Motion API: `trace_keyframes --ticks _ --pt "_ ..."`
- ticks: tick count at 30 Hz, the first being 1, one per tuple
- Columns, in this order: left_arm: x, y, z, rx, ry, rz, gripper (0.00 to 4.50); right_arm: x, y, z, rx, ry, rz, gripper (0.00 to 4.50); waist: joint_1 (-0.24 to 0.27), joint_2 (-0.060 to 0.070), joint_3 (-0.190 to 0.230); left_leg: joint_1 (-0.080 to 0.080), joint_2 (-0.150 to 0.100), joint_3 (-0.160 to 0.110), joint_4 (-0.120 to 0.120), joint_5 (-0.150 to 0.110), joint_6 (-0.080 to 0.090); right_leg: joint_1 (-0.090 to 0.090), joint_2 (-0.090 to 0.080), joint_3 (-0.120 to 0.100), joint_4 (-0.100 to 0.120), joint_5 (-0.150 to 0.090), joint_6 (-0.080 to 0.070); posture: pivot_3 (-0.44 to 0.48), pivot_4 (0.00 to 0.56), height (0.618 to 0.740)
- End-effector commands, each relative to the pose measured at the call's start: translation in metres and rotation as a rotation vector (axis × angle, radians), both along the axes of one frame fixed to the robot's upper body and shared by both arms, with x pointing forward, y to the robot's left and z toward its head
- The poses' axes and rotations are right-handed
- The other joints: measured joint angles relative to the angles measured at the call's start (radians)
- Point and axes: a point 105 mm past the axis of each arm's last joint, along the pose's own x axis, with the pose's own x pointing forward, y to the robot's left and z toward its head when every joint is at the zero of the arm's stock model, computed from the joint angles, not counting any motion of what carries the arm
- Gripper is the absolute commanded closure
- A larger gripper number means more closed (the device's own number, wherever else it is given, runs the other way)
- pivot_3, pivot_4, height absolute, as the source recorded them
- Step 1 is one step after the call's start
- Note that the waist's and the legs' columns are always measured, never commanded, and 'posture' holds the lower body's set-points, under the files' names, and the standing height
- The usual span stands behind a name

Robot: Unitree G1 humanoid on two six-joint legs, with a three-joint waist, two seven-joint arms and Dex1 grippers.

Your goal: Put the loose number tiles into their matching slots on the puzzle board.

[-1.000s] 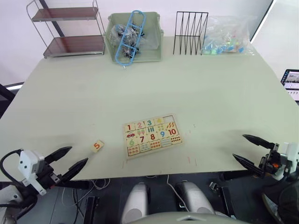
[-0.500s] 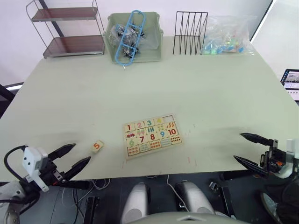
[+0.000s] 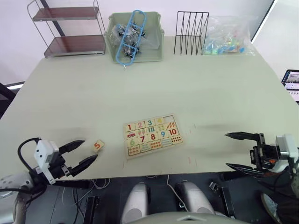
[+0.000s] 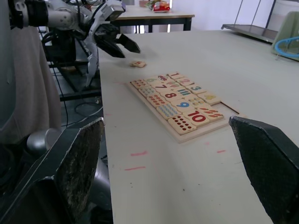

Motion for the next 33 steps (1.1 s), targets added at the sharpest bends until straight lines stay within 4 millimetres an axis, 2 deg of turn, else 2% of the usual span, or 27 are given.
trace_keyframes --ticks 1,9,18,19,21,24,26,27,33 --pt "0.003 0.002 -0.001 0.042 -0.007 -0.012 0.03 0.0 -0.001 0.006 -0.012 -0.032 0.013 0.0 0.0 0.0 0.0 0.0 0.0 0.0 0.0 0.0 0.0 0.0 0.0 0.0 0.0 0.0 0.0 0.0 0.15 0.74" --pt "0.01 -0.003 -0.009 0.037 -0.003 0.002 0.03 0.002 0.001 0.003 -0.009 -0.042 0.011 0.0 0.0 0.0 0.0 0.0 0.0 0.0 0.0 0.0 0.0 0.0 0.0 0.0 0.0 0.001 0.001 0.0 0.15 0.74" --pt "0.008 0.0 -0.014 0.054 0.007 0.012 0.03 0.002 0.001 -0.001 -0.005 -0.043 0.009 0.0 0.0 0.0 0.0 0.0 0.0 0.0 0.0 0.0 0.0 0.0 0.0 0.0 0.0 0.001 0.001 0.0 0.15 0.74" --pt "0.008 -0.001 -0.014 0.054 0.007 0.009 0.42 0.002 0.001 -0.002 -0.004 -0.043 0.009 0.0 0.0 0.0 0.0 0.0 0.0 0.0 0.0 0.0 0.0 0.0 0.0 0.0 0.0 0.001 0.001 0.0 0.15 0.74" --pt "0.008 -0.004 -0.015 0.051 0.007 0.003 0.78 0.001 0.001 -0.003 -0.003 -0.043 0.009 0.0 0.0 0.0 0.0 0.0 0.0 0.0 0.0 0.0 0.0 0.0 0.0 0.0 0.0 0.001 0.001 0.0 0.15 0.74" --pt "0.009 -0.006 -0.016 0.046 0.006 -0.003 2.3 0.001 0.001 -0.003 -0.001 -0.044 0.007 0.0 0.0 0.0 0.0 0.0 0.0 0.0 0.0 0.0 0.0 0.0 0.0 0.0 0.0 0.001 0.001 0.0 0.15 0.74" --pt "0.009 -0.007 -0.016 0.045 0.002 -0.002 3.21 0.001 0.001 -0.004 0.0 -0.044 0.004 0.0 0.0 0.0 0.0 0.0 0.0 0.0 0.0 0.0 0.0 0.0 0.0 0.0 0.0 0.001 0.001 0.0 0.15 0.74" --pt "0.009 -0.007 -0.016 0.045 0.0 -0.002 3.5 0.001 0.0 -0.004 0.0 -0.043 0.003 0.0 0.0 0.0 0.0 0.0 0.0 0.0 0.0 0.0 0.0 0.0 0.0 0.0 0.0 0.001 0.001 0.0 0.15 0.74" --pt "0.008 -0.009 -0.015 0.05 -0.009 -0.014 3.53 0.0 0.0 -0.006 0.002 -0.041 -0.003 0.0 0.0 0.0 0.0 0.0 0.0 0.0 0.0 0.0 0.0 0.0 0.0 0.0 0.0 0.001 0.001 0.0 0.15 0.74"
